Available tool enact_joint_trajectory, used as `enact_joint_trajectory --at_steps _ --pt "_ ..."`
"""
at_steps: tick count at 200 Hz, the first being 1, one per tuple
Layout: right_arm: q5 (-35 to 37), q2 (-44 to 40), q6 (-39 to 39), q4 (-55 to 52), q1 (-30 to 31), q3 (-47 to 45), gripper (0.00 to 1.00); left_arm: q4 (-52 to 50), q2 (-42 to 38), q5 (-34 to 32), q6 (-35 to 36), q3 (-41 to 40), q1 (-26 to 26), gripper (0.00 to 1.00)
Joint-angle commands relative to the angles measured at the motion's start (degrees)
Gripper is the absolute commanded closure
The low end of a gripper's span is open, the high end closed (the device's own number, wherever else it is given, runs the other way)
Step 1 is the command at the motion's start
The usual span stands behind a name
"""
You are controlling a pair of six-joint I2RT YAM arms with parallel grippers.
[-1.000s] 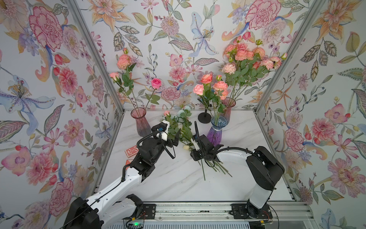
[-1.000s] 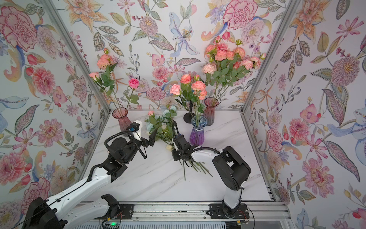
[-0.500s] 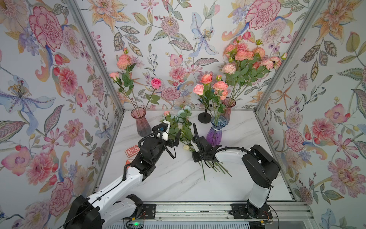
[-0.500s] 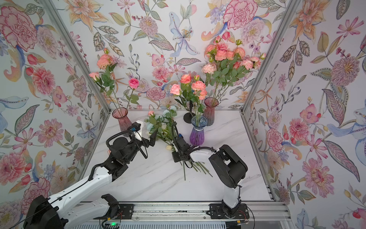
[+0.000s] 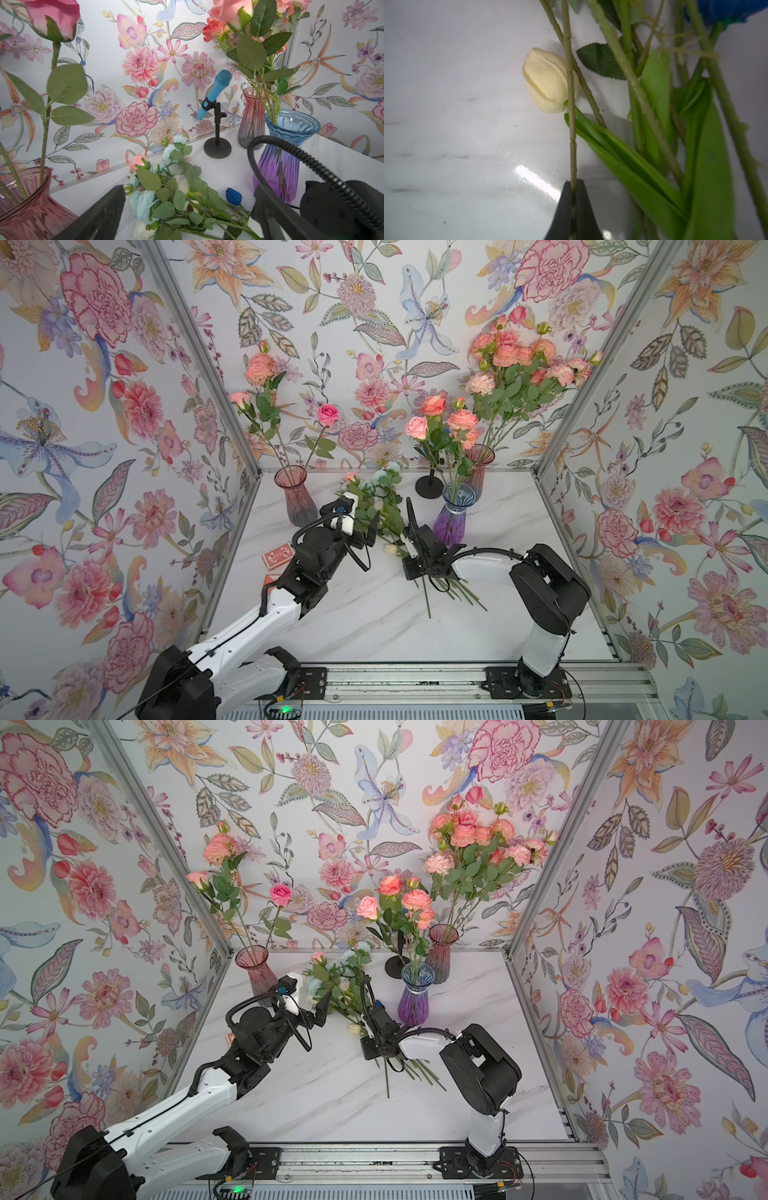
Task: Place the pink flowers into the vase
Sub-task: Pick up the flower at the center of the board.
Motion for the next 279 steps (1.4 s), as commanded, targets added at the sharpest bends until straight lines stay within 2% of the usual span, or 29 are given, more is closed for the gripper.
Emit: enact_joint_trajectory --at_steps 1,106,134,147,163,183,213,252,279 --pt "-0.5 -3.9 0.6 -1.5 0.4 1.7 1.00 0.8 0.2 -1.1 0.9 -0.2 -0.7 0.00" --pt "0.0 -9.6 0.6 -4.6 2.1 5.3 1.00 0.6 0.3 -5.2 -1.4 -0.2 -0.5 0.00" --pt "0.9 -12.4 0.2 -5.5 2.9 5.9 1.00 0.5 1.2 -5.9 -5.1 0.0 1.1 0.00" --pt "1.5 -13.8 0.1 -5.6 3.0 5.9 1.00 -0.9 2.7 -5.7 -9.1 0.9 2.6 0.00" --pt "1.9 -15.2 -0.3 -5.5 3.4 6.0 1.00 -2.1 5.1 -0.4 -16.5 2.6 6.2 0.00" --pt "2.7 -16.9 -0.4 -5.6 3.7 5.7 1.00 -0.1 8.0 10.1 -26.6 3.9 10.4 0.00" --pt "3.7 -20.1 -0.3 -5.5 4.9 4.9 1.00 4.2 11.8 18.7 -34.9 5.9 10.6 0.00" --pt "5.0 -23.9 0.2 -5.6 5.9 2.9 1.00 20.4 16.5 28.1 -47.7 3.4 10.6 0.01" --pt "5.7 -25.9 0.5 -5.6 6.5 1.5 1.00 26.7 21.5 33.3 -53.4 4.5 10.7 0.05"
